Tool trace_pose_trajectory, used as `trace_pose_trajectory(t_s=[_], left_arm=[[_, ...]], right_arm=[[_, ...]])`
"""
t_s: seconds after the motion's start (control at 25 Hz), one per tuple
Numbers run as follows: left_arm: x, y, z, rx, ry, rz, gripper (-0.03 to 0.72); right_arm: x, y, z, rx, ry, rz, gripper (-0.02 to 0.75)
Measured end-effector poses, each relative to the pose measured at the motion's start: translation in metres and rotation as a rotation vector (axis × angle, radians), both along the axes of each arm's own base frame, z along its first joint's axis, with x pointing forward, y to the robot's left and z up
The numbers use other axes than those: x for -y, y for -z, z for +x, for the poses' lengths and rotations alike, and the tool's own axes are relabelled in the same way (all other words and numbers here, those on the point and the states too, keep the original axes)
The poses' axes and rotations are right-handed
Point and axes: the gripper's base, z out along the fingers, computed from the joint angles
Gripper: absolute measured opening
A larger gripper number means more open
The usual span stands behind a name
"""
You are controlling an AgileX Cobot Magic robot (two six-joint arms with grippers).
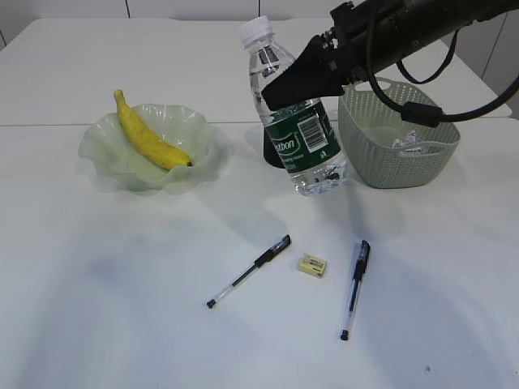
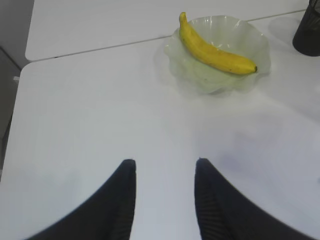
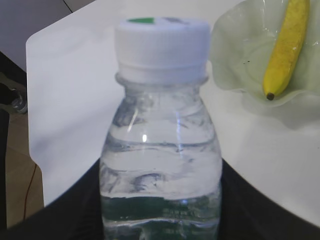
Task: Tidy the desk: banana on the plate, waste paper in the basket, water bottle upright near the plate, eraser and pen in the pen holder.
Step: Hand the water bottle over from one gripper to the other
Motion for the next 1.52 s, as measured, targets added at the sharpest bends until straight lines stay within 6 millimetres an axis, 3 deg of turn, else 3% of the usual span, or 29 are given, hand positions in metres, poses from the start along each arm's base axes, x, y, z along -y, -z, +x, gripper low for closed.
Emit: trace_pose_trajectory(t_s=[0.4,1.52], left_arm=[[0.005,0.009,0.014,0.150,0.043,-0.004,0.276],[0.014,0.075,0.030,0.333,0.090,-0.111,0.276]], right_arm=[[-0.001,-0.001,0.000,0.018,-0.011,0.010,0.402],[-0.010,-0.020,0.002,0.233,-0.094,0.207,0.402]])
